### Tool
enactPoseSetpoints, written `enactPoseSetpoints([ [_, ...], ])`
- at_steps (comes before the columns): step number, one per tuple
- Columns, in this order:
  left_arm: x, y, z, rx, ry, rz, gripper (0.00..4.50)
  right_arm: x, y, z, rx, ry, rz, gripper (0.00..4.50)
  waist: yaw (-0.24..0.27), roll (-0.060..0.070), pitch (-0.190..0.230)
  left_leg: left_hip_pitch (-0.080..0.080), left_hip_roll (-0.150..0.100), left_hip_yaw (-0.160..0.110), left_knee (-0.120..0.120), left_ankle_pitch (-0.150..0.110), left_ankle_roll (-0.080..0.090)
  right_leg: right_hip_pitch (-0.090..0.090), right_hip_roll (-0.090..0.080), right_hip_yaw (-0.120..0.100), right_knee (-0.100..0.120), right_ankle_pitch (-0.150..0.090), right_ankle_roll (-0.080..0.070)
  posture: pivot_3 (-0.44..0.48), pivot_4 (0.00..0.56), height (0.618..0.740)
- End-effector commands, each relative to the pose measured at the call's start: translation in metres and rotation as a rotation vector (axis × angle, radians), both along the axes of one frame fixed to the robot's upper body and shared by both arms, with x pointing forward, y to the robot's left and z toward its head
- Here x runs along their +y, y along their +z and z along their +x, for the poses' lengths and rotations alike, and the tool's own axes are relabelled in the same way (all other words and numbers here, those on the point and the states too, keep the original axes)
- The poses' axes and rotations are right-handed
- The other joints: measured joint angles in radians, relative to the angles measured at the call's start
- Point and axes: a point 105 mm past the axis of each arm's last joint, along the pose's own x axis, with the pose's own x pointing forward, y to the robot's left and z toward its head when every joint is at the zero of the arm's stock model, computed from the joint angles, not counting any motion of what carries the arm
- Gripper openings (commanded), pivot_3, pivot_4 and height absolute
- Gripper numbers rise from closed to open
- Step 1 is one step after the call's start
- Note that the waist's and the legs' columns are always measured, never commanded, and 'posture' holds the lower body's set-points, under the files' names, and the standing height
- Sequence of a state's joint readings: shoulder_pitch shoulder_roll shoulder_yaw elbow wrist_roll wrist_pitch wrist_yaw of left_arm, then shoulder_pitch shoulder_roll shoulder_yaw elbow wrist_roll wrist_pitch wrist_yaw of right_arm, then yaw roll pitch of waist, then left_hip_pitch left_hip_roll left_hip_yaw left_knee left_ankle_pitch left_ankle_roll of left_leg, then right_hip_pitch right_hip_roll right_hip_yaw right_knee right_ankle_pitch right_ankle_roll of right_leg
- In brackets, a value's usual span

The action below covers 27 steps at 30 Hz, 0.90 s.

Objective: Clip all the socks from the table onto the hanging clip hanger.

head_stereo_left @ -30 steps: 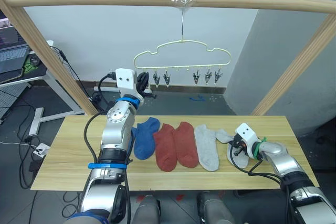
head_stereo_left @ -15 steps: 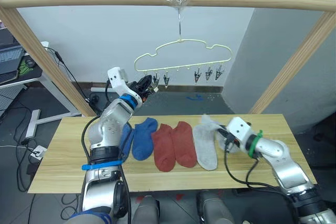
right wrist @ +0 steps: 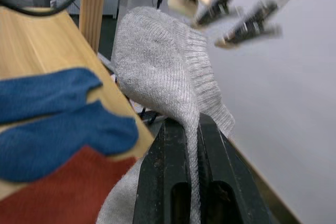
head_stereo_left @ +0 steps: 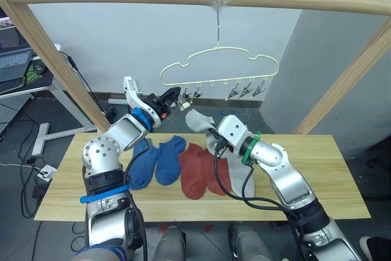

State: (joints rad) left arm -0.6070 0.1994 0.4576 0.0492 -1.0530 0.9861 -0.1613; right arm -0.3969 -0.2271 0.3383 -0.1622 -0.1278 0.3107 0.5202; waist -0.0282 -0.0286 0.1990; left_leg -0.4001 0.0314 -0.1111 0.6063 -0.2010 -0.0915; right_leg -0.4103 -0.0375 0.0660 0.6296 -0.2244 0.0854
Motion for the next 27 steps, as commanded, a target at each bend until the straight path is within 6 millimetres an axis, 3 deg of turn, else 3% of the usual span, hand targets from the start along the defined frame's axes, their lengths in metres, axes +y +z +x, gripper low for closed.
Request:
enactPoseSetpoints([
  [1,-0.005,0.012,-0.006,-0.050,-0.029,-0.009,0.00,0.000,0.011,0.003,-0.034,0.004,0.010,0.03,0.002,0.000,0.000,0.000,0.000,0.000,0.000,0.000,0.000,0.000,0.000,0.000,0.000,0.000,0.000,0.058,0.181,0.740],
  [20,-0.008,0.017,-0.012,-0.088,-0.059,-0.016,0.00,0.012,0.023,0.004,-0.040,0.024,0.050,0.03,0.002,0.000,0.001,0.000,0.000,0.000,-0.001,0.000,0.000,-0.001,0.000,0.000,0.000,0.000,-0.001,0.075,0.184,0.740],
  [27,-0.008,0.019,-0.016,-0.099,-0.076,-0.017,2.21,0.013,0.022,0.004,-0.028,0.026,0.055,0.00,0.002,0.000,0.001,0.000,0.000,0.000,-0.001,0.000,0.000,-0.001,0.000,0.000,0.000,0.000,-0.001,0.075,0.184,0.740],
])
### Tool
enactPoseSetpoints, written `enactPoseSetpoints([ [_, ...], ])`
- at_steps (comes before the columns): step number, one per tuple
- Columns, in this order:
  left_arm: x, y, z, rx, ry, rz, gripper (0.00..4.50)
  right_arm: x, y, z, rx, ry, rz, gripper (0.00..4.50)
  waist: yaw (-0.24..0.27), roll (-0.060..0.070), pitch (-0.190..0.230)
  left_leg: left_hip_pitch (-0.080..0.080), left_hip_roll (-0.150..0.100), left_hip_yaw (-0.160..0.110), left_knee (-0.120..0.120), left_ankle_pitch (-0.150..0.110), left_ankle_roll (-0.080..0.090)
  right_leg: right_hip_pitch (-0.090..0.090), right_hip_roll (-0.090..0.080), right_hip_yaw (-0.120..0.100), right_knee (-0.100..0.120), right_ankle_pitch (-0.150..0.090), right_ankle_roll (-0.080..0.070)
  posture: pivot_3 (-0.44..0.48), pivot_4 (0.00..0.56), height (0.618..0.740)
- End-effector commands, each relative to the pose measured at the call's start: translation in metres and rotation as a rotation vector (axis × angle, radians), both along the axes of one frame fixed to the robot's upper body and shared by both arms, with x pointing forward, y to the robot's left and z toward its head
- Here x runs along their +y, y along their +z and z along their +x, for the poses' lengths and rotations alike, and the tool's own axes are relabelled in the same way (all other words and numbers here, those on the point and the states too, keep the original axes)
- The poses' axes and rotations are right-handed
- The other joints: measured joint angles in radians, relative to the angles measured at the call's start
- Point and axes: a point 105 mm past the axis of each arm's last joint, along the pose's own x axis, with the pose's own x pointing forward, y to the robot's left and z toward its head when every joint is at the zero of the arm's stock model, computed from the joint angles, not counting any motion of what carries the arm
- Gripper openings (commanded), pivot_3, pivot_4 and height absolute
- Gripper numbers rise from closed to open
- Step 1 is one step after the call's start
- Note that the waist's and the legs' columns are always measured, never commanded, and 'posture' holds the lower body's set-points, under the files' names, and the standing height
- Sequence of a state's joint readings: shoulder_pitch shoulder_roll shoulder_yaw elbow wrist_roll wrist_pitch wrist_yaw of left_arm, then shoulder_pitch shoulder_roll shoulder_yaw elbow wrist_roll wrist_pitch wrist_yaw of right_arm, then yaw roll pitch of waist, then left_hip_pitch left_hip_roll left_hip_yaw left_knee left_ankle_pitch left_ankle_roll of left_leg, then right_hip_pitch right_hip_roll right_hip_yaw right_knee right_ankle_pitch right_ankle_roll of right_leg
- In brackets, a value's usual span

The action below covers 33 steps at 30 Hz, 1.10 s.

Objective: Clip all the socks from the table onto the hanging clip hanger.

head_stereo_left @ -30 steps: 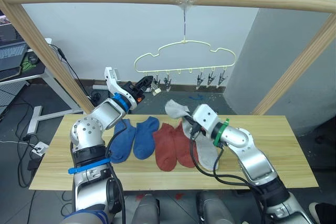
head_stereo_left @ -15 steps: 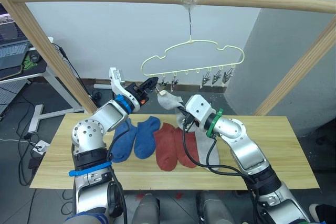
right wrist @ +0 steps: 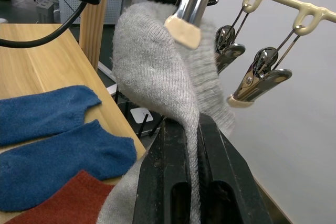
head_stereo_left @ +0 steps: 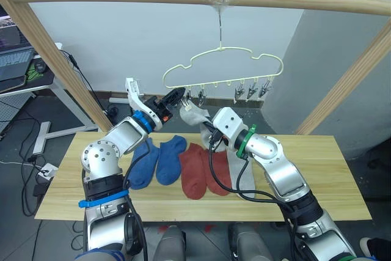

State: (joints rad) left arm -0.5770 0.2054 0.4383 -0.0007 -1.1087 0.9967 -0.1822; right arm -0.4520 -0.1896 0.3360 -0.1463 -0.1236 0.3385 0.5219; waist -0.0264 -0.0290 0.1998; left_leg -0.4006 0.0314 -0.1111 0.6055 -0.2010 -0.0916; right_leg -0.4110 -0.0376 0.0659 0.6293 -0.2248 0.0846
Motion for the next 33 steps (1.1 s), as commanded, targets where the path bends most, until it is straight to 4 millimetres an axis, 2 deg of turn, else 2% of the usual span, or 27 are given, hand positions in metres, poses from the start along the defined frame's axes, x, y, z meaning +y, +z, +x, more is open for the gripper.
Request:
enactPoseSetpoints([
  [1,-0.002,0.013,-0.006,-0.057,-0.020,0.001,2.56,0.002,0.009,0.000,-0.016,0.012,0.031,0.00,0.000,0.000,0.000,0.000,0.000,0.000,0.000,0.000,0.000,0.000,0.000,0.000,0.000,0.000,0.000,0.085,0.188,0.740],
  [7,0.009,0.004,-0.017,-0.026,-0.005,0.015,4.42,0.005,0.003,0.001,0.022,0.017,0.048,0.00,0.000,0.000,0.001,0.000,0.000,0.000,0.000,0.000,0.000,0.000,0.000,0.000,0.000,0.000,0.000,0.090,0.192,0.740],
  [10,0.015,-0.004,-0.021,0.000,0.012,0.027,4.47,0.007,0.002,0.002,0.044,0.025,0.060,0.00,0.000,0.000,0.002,0.000,0.000,0.000,-0.001,0.000,0.000,-0.001,0.000,0.000,0.000,0.000,0.000,0.090,0.192,0.740],
  [13,0.033,-0.016,-0.031,0.038,0.060,0.066,4.47,0.014,-0.002,0.003,0.131,0.033,0.127,0.00,-0.006,-0.001,0.003,0.000,0.000,0.000,-0.001,0.000,0.000,-0.001,0.000,0.000,0.000,0.000,-0.001,0.094,0.193,0.740],
  [18,0.048,-0.006,-0.045,-0.004,0.068,0.115,4.47,0.026,-0.012,0.005,0.330,0.065,0.237,0.00,0.001,-0.002,0.005,0.000,0.001,-0.001,-0.002,0.000,0.000,-0.002,0.000,0.000,0.001,-0.001,-0.001,0.130,0.188,0.740],
  [21,0.050,-0.002,-0.044,-0.017,0.080,0.139,4.50,0.032,-0.014,0.006,0.478,0.071,0.364,0.75,0.014,-0.001,0.005,0.000,0.001,-0.001,-0.002,0.000,0.000,-0.001,0.000,-0.001,0.000,-0.001,-0.002,0.151,0.188,0.740],
  [24,0.050,-0.001,-0.045,-0.024,0.079,0.146,4.50,0.034,-0.014,0.006,0.517,0.077,0.390,1.78,0.027,-0.001,0.006,0.000,0.001,-0.001,-0.002,0.000,0.000,-0.002,0.000,-0.001,0.000,-0.001,-0.002,0.158,0.185,0.740],
  [28,0.041,-0.005,-0.055,-0.044,0.031,0.246,4.50,0.028,-0.019,0.008,0.529,0.058,0.368,3.26,0.031,-0.001,0.006,-0.001,0.001,0.000,-0.003,0.000,0.000,-0.003,0.000,-0.001,0.000,-0.001,-0.002,0.168,0.180,0.740],
  [31,0.030,-0.015,-0.061,-0.081,-0.002,0.432,4.50,0.010,-0.026,0.009,0.487,0.015,0.307,4.33,0.032,-0.001,0.005,-0.001,0.001,0.000,-0.005,0.000,0.000,-0.004,0.000,-0.001,0.000,-0.002,-0.003,0.168,0.173,0.740],
  [33,0.017,-0.027,-0.066,-0.128,-0.045,0.574,4.50,-0.004,-0.030,0.008,0.447,-0.009,0.256,4.43,0.034,-0.001,0.005,-0.001,0.001,0.001,-0.007,0.000,0.000,-0.004,0.000,-0.001,0.000,-0.002,-0.004,0.167,0.170,0.740],
])
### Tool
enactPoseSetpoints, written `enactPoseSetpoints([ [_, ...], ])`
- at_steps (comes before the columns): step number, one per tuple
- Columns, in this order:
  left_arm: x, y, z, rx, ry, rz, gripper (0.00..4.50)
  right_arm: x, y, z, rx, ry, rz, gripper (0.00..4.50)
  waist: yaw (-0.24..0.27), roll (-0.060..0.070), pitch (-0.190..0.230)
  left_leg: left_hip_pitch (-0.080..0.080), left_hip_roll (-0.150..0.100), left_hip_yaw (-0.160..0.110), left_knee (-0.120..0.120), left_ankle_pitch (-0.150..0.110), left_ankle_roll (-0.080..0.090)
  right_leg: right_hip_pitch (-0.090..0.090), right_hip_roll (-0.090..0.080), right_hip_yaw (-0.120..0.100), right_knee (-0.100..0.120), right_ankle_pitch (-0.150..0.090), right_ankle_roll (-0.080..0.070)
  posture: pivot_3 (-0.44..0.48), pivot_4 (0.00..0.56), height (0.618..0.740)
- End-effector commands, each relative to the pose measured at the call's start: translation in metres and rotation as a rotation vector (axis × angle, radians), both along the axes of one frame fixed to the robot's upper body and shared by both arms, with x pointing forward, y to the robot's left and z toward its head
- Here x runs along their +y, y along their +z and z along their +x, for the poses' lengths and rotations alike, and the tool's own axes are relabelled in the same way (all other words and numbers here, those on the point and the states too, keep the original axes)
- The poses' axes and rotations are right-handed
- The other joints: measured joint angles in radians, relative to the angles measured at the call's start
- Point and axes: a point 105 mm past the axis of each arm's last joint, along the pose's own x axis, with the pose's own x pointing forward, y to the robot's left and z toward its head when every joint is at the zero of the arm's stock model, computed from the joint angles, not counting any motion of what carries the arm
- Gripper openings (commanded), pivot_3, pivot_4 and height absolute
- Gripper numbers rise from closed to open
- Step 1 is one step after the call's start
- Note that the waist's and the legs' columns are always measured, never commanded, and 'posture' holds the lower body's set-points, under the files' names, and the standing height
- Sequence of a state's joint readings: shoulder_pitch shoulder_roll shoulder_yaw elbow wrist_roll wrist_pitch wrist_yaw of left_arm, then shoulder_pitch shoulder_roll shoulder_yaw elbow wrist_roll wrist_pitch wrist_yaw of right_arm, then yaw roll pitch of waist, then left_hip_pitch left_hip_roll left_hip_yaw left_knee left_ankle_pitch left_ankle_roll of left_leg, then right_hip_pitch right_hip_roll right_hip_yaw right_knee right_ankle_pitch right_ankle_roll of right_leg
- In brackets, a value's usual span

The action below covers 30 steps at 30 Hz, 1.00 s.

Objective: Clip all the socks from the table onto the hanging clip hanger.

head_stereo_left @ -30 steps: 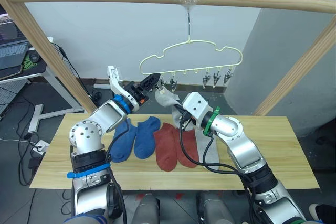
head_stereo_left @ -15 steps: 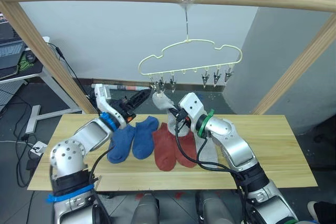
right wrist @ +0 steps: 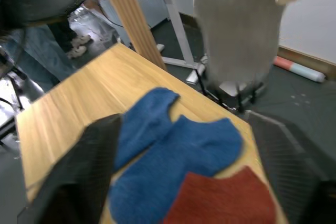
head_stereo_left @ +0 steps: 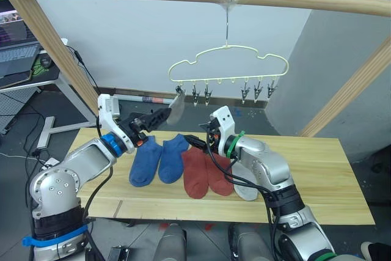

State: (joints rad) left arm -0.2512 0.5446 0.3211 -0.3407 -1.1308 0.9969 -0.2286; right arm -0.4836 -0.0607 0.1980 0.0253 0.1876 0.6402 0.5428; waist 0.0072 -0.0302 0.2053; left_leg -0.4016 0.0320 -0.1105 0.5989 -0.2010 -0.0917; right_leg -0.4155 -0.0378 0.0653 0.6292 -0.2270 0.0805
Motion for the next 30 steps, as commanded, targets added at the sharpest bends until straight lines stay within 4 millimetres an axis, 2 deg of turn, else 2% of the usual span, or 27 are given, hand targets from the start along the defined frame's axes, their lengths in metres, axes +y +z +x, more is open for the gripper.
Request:
enactPoseSetpoints([
  [1,-0.020,-0.004,-0.008,-0.106,-0.079,0.161,4.50,-0.015,0.010,-0.003,-0.101,-0.007,-0.038,4.43,0.002,0.000,0.000,0.000,0.000,0.001,-0.001,0.000,0.000,0.000,0.000,0.001,0.000,0.000,0.000,0.167,0.170,0.740],
  [3,-0.024,-0.005,-0.005,-0.144,-0.055,0.160,4.50,-0.026,0.010,-0.006,-0.117,-0.005,-0.060,4.43,0.005,0.000,0.000,0.000,0.000,0.002,-0.002,0.000,0.000,-0.001,0.000,0.001,-0.001,-0.001,-0.001,0.167,0.170,0.740],
  [6,-0.028,-0.005,0.001,-0.222,-0.023,0.183,4.50,-0.038,0.020,-0.011,-0.144,0.006,-0.037,4.43,0.007,0.000,0.000,-0.003,0.000,0.002,-0.003,0.000,0.000,-0.005,0.000,0.001,0.000,-0.001,-0.001,0.144,0.162,0.740],
  [7,-0.030,-0.005,0.008,-0.271,0.019,0.204,4.12,-0.049,0.030,-0.014,-0.196,0.018,-0.050,4.50,0.006,0.000,0.000,-0.002,0.000,0.002,-0.003,0.000,0.000,-0.005,0.000,0.001,0.000,-0.001,-0.001,0.129,0.159,0.740],
  [9,-0.038,-0.006,0.018,-0.356,0.067,0.260,3.70,-0.064,0.043,-0.019,-0.276,0.036,-0.081,4.50,0.011,0.001,0.000,-0.002,0.000,0.003,-0.004,0.000,0.000,-0.005,0.000,0.002,0.000,-0.001,-0.001,0.122,0.157,0.740],
  [14,-0.054,-0.011,0.033,-0.454,0.120,0.320,2.19,-0.072,0.063,-0.025,-0.343,0.067,-0.069,4.50,0.015,0.000,-0.001,-0.003,0.000,0.003,-0.003,0.000,0.000,-0.005,0.000,0.002,-0.001,0.000,0.000,0.097,0.153,0.740],
  [23,-0.074,-0.011,0.050,-0.544,0.186,0.325,2.19,-0.071,0.085,-0.040,-0.418,0.112,-0.039,4.50,0.007,0.000,-0.001,-0.003,0.000,0.003,-0.002,0.000,0.000,-0.004,0.000,0.002,-0.001,0.003,0.005,0.054,0.148,0.740],
  [27,-0.076,-0.010,0.055,-0.562,0.206,0.325,2.19,-0.071,0.089,-0.042,-0.422,0.122,-0.035,4.50,0.000,0.000,-0.001,-0.003,0.000,0.003,0.000,0.000,0.000,-0.004,0.000,0.002,-0.001,0.003,0.005,0.030,0.151,0.740],
  [30,-0.077,-0.010,0.068,-0.565,0.240,0.330,2.19,-0.072,0.094,-0.042,-0.431,0.127,-0.037,4.50,-0.003,0.000,-0.001,-0.003,0.000,0.003,0.001,0.000,0.000,-0.004,0.000,0.002,0.000,0.003,0.006,0.024,0.152,0.740],
])
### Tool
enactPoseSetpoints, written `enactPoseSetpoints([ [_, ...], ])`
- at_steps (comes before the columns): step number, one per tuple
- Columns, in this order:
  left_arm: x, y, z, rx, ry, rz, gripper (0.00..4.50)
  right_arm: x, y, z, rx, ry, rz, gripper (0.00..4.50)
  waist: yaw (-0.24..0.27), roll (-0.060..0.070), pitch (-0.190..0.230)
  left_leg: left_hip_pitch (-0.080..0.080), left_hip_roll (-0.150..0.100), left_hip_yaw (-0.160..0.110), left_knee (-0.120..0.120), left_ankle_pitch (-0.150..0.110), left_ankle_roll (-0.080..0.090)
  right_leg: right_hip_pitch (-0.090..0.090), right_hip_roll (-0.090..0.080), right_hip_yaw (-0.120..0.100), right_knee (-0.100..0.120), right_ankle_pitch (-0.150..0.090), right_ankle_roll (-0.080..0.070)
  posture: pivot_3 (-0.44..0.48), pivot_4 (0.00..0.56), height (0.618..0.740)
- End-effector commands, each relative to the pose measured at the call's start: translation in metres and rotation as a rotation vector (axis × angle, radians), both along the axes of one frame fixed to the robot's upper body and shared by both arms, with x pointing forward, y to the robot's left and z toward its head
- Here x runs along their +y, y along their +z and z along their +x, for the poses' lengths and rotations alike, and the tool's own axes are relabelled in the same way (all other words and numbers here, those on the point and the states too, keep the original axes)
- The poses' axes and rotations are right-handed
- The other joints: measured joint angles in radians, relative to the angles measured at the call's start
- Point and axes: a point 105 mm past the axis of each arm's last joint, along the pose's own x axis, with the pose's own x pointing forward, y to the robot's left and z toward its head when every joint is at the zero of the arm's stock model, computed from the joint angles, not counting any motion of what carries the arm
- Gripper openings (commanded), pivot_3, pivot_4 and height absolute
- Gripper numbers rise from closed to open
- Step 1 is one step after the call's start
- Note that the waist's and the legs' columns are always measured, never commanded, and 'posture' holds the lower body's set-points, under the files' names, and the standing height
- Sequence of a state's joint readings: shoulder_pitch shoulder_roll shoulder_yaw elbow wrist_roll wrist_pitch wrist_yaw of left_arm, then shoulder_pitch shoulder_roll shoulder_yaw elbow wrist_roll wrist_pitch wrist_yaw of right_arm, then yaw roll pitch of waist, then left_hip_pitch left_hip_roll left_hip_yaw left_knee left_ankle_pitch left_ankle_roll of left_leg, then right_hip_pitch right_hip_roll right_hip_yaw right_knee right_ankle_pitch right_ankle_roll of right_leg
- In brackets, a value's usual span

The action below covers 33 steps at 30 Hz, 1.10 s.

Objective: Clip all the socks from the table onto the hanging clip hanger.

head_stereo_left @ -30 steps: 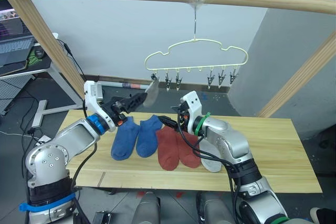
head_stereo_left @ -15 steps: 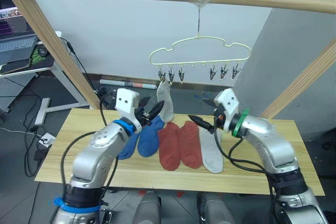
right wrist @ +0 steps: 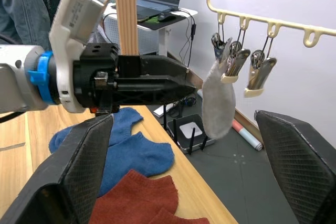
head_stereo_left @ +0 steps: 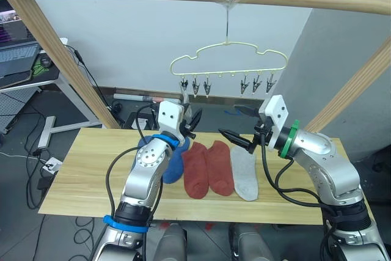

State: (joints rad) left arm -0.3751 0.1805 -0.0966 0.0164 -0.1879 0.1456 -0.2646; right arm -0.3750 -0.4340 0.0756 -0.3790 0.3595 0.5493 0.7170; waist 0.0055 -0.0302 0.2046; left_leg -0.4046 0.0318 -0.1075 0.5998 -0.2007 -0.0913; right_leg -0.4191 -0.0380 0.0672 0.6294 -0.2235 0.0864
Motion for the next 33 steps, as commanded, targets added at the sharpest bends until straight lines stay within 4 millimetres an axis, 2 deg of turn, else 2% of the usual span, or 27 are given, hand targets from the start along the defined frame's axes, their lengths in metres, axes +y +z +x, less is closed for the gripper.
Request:
enactPoseSetpoints([
  [1,-0.002,0.014,0.010,-0.065,0.033,-0.012,2.19,-0.001,0.021,-0.005,-0.069,0.023,0.017,4.50,-0.002,0.000,0.000,0.000,0.000,0.000,0.001,0.000,0.000,0.000,0.000,0.000,0.000,0.001,0.001,0.024,0.152,0.740],
  [20,-0.007,0.018,0.058,-0.117,0.135,0.006,2.19,-0.007,0.031,0.000,-0.075,-0.015,0.024,4.50,-0.017,0.000,0.000,-0.002,0.000,-0.001,0.006,0.000,0.000,0.001,0.000,0.000,0.001,0.003,0.004,-0.007,0.166,0.740],
  [33,-0.004,0.034,0.069,-0.175,0.168,0.015,2.19,-0.008,0.032,0.001,-0.078,-0.023,0.022,4.50,-0.035,0.000,0.000,-0.002,-0.001,-0.001,0.006,0.000,0.000,0.001,0.000,0.000,0.001,0.003,0.005,-0.016,0.168,0.740],
])
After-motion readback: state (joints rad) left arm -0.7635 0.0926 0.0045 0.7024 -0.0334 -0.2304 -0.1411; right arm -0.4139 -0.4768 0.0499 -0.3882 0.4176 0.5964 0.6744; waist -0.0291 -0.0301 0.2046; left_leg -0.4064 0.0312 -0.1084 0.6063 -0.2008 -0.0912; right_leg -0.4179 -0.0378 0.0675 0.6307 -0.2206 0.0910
